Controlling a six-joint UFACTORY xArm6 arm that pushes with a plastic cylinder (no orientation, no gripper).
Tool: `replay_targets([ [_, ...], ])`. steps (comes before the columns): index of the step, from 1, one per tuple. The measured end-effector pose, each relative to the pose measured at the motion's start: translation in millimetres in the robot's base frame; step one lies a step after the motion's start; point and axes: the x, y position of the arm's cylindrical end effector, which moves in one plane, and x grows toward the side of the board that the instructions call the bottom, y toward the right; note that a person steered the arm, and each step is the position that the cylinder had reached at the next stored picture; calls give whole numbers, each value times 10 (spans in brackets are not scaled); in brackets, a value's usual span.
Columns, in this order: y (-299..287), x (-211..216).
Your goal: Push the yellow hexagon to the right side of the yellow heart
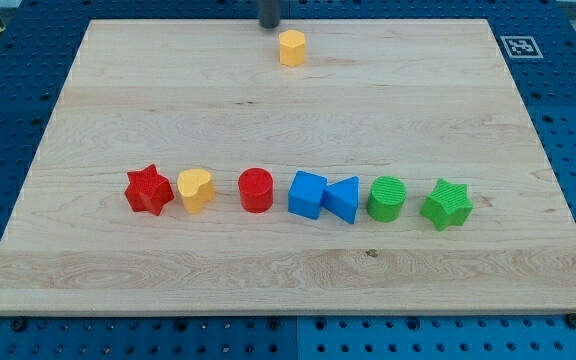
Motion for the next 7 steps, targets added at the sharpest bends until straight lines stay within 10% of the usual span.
replay_targets([
  [7, 79, 1344],
])
